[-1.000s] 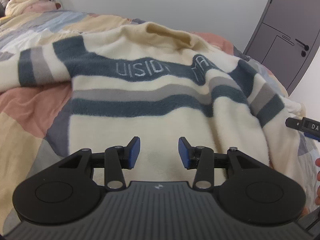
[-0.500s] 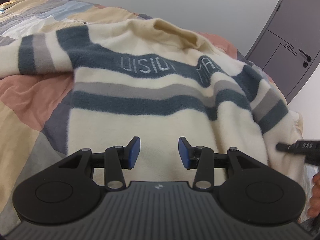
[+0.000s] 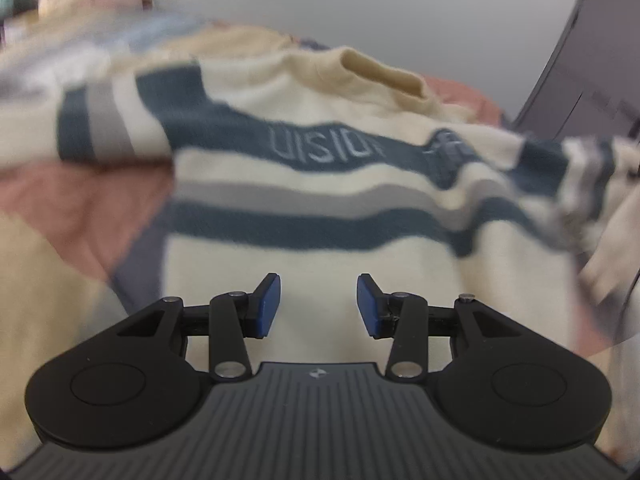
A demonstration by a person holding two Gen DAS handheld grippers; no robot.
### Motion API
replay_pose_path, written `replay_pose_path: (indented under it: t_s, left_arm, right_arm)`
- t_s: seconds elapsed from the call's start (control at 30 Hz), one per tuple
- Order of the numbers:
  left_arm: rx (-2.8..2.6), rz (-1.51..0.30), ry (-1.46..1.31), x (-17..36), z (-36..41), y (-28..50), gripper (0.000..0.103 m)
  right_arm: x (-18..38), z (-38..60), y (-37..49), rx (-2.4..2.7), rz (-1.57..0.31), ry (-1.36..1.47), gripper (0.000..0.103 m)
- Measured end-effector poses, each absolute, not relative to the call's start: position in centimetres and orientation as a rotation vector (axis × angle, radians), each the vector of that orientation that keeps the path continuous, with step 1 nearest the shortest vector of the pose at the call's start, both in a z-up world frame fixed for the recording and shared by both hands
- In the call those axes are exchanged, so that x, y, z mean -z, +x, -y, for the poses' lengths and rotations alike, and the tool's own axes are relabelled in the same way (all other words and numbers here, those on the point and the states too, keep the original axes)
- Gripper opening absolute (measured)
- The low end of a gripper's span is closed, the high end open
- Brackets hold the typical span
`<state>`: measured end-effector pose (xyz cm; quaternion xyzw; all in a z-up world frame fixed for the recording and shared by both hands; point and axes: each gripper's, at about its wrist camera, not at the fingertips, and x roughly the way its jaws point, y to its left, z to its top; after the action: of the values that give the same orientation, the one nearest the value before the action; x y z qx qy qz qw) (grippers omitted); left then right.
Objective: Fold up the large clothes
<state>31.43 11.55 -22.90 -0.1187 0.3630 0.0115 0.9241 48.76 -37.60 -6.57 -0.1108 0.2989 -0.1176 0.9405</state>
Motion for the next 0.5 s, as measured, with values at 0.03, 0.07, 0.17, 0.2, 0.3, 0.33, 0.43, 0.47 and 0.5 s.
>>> replay_pose_path:
  t_s: [0.03,0.07,0.17,0.2,0.3,0.33,0.43,0.47,0.5]
  left_arm:
    - [-0.034,-0.745,-0.215,23.0,-11.4,31.7,0.048]
    - [-0.031,-0.748,-0.212,23.2,-11.4,31.9,0.048]
    - [-0.026,-0.767,-0.242,23.8,-11.8,32.5,0.048]
    - [-0.027,-0.767,-0.237,23.9,-11.8,32.7,0.048]
    - [-0.034,-0.766,-0.224,24.0,-11.6,33.0,0.048]
    - [-0.035,-0.764,-0.222,24.1,-11.5,33.1,0.048]
    - [-0.041,-0.759,-0.224,24.2,-11.4,33.0,0.048]
    - [-0.045,-0.76,-0.236,24.2,-11.5,33.0,0.049]
    - [-0.042,-0.758,-0.247,24.1,-11.5,33.0,0.051]
  right_arm:
    - [7.2,37.7,50.0,0.26,-0.603,-0.27,0.017]
    - [8.1,38.2,51.4,0.277,-0.613,-0.272,0.018]
    - [11.0,40.7,54.5,0.327,-0.672,-0.131,0.019]
    - [12.3,41.4,55.2,0.338,-0.686,-0.09,0.02]
    - [16.3,43.0,56.3,0.351,-0.687,-0.032,0.025]
    - [17.7,43.2,56.5,0.35,-0.68,-0.03,0.025]
    - [20.5,42.9,56.0,0.336,-0.582,-0.048,0.03]
    - [20.9,42.9,55.5,0.335,-0.539,-0.05,0.03]
    - [21.3,42.9,55.1,0.33,-0.496,-0.04,0.031]
